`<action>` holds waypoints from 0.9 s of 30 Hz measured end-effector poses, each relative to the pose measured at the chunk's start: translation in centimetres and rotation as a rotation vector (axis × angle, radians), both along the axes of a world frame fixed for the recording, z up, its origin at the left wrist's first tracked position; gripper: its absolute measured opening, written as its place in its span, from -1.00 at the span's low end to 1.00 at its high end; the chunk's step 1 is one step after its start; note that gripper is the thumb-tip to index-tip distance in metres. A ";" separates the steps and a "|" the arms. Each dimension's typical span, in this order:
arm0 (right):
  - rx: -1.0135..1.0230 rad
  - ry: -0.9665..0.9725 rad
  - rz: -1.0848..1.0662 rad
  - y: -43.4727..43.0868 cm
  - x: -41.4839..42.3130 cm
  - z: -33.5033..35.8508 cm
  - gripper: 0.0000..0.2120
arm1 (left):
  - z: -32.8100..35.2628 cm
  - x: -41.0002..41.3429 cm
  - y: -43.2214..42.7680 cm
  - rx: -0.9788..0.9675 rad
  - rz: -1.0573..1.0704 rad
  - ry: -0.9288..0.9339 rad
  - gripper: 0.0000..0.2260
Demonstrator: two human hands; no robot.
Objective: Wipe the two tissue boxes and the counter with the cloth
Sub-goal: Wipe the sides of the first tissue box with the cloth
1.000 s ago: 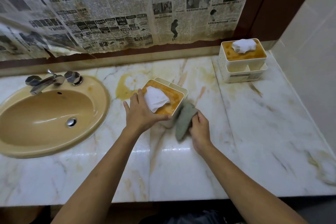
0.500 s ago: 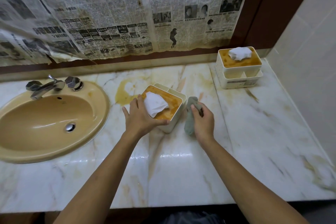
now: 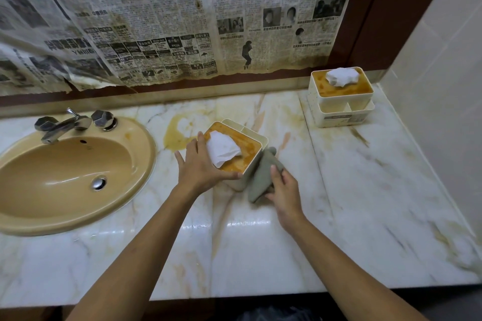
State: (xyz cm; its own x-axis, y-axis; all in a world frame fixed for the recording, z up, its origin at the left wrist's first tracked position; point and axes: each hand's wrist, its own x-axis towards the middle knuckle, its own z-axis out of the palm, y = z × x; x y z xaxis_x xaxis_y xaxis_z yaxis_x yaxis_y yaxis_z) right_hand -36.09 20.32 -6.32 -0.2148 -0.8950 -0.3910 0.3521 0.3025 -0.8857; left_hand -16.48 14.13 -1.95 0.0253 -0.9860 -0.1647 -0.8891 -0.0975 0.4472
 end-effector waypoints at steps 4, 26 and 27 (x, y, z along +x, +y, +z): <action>0.000 -0.003 -0.115 -0.7 -3.5 1.4 -0.84 | 0.6 0.2 -1.1 0.034 -0.079 -0.007 0.36; -0.083 1.242 0.744 -1.4 -7.7 -1.1 -0.46 | 2.1 -0.2 -2.3 0.104 -0.248 -0.059 0.38; -0.081 1.302 0.783 -1.2 -7.8 -1.5 -0.43 | 1.9 -0.3 -2.1 0.094 -0.242 -0.070 0.39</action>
